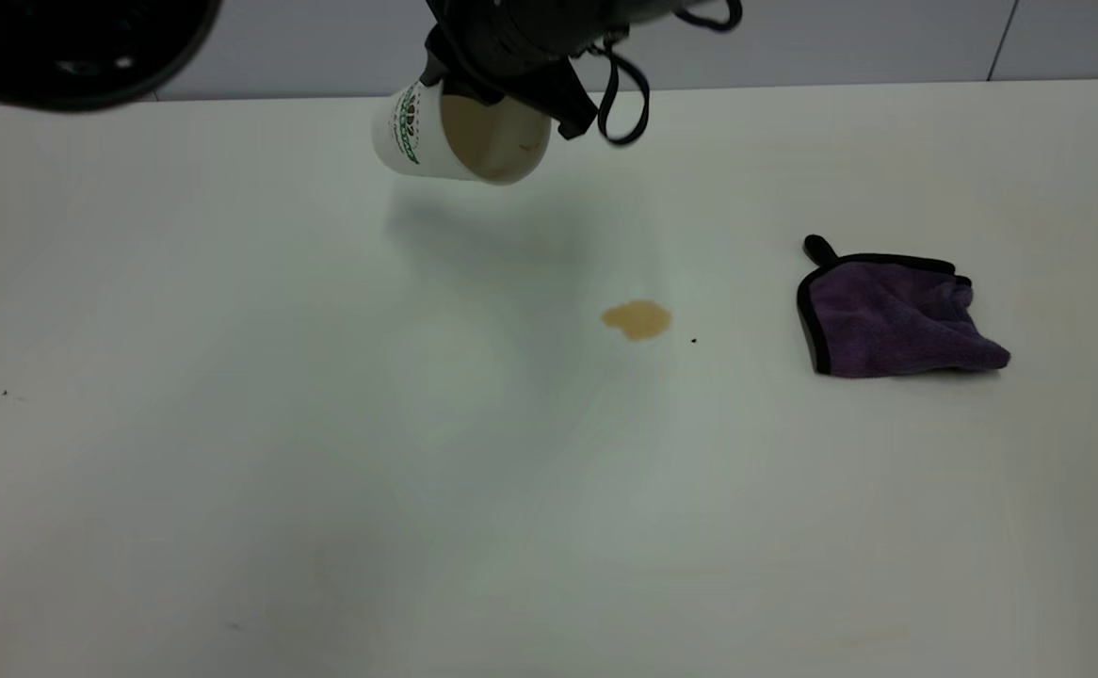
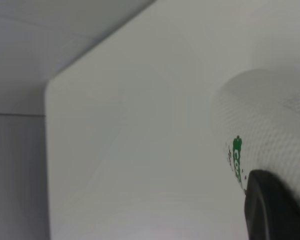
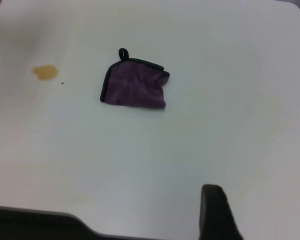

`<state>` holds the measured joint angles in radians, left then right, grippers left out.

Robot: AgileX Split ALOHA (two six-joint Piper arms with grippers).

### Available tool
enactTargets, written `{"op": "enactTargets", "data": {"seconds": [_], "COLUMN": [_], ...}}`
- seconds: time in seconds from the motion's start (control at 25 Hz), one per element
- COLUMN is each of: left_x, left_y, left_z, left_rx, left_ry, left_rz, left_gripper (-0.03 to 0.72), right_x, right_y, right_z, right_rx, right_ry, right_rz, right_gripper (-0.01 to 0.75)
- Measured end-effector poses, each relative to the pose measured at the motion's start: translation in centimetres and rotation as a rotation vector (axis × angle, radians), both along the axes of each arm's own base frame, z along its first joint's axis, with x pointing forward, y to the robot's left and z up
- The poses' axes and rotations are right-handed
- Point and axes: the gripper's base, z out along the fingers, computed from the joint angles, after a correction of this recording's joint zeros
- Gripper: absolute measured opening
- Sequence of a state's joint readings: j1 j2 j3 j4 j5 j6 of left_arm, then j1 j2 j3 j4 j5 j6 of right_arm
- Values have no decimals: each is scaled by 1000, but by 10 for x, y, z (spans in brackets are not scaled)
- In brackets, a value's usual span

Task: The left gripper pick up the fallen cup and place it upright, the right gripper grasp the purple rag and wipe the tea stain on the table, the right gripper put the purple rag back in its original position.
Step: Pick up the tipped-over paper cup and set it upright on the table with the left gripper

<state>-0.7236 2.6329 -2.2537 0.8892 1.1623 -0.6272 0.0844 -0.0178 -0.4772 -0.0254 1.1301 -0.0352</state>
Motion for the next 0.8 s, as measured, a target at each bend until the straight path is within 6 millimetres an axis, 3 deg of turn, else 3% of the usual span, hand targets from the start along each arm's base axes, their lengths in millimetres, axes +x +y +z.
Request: {"op": "enactTargets", "data": {"seconds": [0.16, 0.28, 0.6, 0.8], "left_x": [16, 27, 54, 59], "left_y": [26, 50, 108, 114], "left_z": [41, 50, 24, 1], "left_rx": [-197, -334, -709, -770], "left_ry": [144, 262, 460, 496], "left_rz": [7, 5, 126, 143], "left_gripper": [-25, -25, -22, -8], "right_x": [0, 0, 0, 0], "right_y": [0, 0, 0, 0], "right_z": [0, 0, 0, 0], "right_rx": [0, 0, 0, 0], "right_ry": [0, 0, 0, 0], "right_rz": [0, 0, 0, 0], "right_gripper": [467, 467, 467, 467]}}
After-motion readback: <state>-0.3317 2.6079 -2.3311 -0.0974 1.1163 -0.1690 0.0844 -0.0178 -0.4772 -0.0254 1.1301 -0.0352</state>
